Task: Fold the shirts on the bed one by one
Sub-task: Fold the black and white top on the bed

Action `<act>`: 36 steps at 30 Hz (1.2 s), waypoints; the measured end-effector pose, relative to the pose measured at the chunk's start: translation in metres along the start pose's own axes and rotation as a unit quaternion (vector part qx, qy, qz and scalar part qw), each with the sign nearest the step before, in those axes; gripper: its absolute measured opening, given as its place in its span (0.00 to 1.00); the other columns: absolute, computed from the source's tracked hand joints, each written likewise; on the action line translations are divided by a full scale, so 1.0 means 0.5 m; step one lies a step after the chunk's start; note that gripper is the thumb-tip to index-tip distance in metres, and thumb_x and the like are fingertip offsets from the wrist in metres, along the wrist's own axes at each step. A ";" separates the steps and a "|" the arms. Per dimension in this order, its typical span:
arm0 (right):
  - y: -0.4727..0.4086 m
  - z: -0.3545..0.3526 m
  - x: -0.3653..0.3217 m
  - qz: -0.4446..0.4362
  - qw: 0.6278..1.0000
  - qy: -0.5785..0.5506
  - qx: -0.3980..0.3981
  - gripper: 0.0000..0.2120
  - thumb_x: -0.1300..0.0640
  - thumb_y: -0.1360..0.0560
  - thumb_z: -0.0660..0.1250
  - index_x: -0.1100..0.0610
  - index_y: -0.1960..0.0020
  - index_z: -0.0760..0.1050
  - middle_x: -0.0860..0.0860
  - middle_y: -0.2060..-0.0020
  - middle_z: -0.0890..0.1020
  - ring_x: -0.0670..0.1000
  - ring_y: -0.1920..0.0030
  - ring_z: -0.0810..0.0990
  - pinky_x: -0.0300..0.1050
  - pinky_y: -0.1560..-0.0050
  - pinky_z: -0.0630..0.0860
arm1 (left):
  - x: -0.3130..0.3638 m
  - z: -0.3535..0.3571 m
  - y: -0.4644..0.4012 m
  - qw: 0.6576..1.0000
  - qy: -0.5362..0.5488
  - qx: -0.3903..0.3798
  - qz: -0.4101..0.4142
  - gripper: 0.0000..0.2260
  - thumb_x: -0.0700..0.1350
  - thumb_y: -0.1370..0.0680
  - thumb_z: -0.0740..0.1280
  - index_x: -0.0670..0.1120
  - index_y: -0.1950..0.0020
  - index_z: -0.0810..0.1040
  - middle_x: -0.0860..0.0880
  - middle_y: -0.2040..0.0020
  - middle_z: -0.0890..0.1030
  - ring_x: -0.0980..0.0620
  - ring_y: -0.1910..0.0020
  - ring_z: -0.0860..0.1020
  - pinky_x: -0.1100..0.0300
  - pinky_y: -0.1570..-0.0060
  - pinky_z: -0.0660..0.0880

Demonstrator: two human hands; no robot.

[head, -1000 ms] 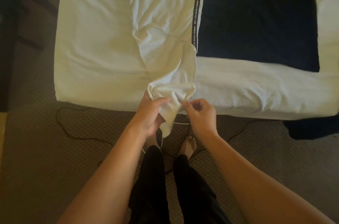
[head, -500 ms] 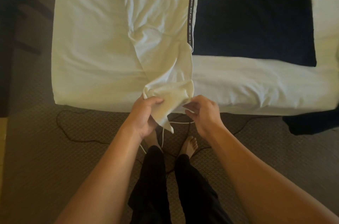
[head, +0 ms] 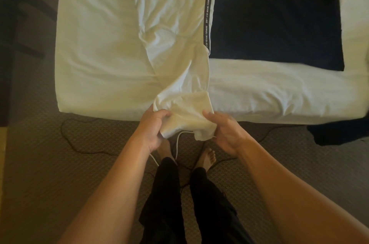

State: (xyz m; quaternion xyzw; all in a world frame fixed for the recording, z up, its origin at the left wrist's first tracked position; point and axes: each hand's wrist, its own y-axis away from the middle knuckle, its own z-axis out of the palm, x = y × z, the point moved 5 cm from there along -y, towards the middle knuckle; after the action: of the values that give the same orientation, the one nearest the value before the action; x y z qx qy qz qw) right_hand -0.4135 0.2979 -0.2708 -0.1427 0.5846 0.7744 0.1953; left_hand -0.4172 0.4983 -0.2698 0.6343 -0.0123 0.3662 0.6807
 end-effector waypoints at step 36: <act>-0.094 0.011 -0.205 -0.115 0.829 0.465 0.288 0.12 0.54 0.22 0.62 0.52 0.40 0.69 0.48 0.46 0.74 0.51 0.49 0.74 0.47 0.53 0.73 | 0.111 -0.048 -0.095 0.939 -0.317 0.124 0.046 0.05 0.44 0.20 0.68 0.45 0.54 0.81 0.44 0.56 0.85 0.43 0.58 0.84 0.42 0.53 0.83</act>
State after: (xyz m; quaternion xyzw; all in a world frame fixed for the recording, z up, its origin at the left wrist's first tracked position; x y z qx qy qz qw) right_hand -0.3010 0.3006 -0.2634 -0.4895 0.7821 0.3851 0.0202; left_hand -0.3626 0.5496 -0.2885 0.7959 -0.2106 0.1754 0.5398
